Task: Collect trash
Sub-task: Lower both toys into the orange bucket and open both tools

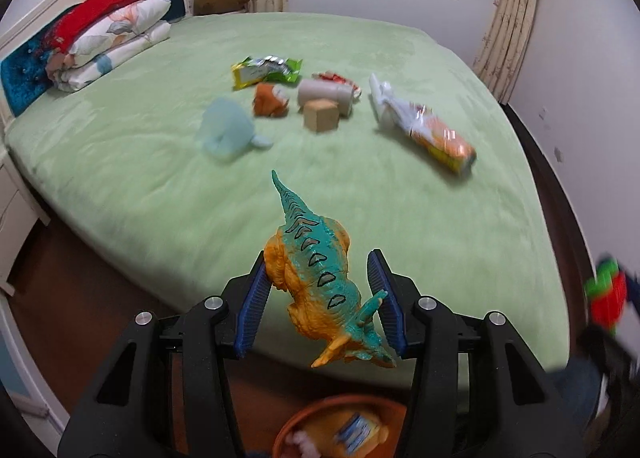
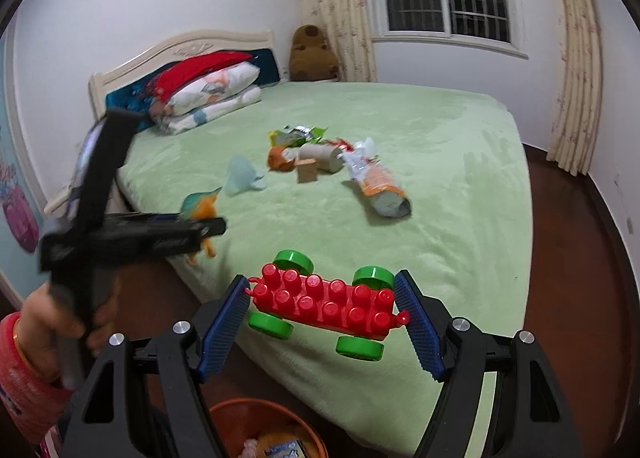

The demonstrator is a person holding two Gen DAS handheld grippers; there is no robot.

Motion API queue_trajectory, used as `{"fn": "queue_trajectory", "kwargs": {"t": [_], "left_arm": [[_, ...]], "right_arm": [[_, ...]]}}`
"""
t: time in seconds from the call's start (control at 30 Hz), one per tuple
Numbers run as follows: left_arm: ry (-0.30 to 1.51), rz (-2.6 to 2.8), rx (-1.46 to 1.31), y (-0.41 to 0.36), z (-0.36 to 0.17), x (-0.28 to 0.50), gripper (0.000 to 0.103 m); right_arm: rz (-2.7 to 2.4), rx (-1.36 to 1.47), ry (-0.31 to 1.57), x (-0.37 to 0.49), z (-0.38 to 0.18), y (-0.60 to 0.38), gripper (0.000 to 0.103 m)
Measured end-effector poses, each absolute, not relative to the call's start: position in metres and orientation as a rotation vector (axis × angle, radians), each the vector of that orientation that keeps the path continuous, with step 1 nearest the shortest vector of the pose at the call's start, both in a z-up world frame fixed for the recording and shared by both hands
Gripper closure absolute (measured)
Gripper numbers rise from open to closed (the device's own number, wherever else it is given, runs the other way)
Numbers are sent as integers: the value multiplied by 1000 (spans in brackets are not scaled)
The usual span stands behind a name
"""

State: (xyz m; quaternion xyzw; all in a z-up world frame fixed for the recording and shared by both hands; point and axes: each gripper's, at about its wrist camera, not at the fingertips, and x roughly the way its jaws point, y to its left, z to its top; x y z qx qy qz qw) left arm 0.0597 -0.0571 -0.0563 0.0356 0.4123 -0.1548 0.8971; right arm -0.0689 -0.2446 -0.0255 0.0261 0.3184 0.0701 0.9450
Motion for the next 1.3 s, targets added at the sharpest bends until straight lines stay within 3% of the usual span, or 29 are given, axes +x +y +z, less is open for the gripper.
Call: {"fn": "queue_trajectory", "kwargs": {"t": [0.3, 0.9, 1.23, 1.27, 1.3], "left_arm": [[955, -307, 86, -14, -100, -9, 55], [1459, -291, 73, -18, -272, -33, 55], [1547, -282, 106, -19, -300, -32, 54], [1547, -275, 106, -20, -301, -33, 51], [1550, -269, 106, -24, -300, -32, 47]], "right_arm": [[268, -32, 795, -90, -70, -201, 31], [258, -51, 1321, -92, -234, -171, 31], [240, -36, 1384, -88, -249, -174, 30], [237, -33, 1393, -85, -251, -174, 27], [229, -34, 1398, -78, -254, -174, 17]]}}
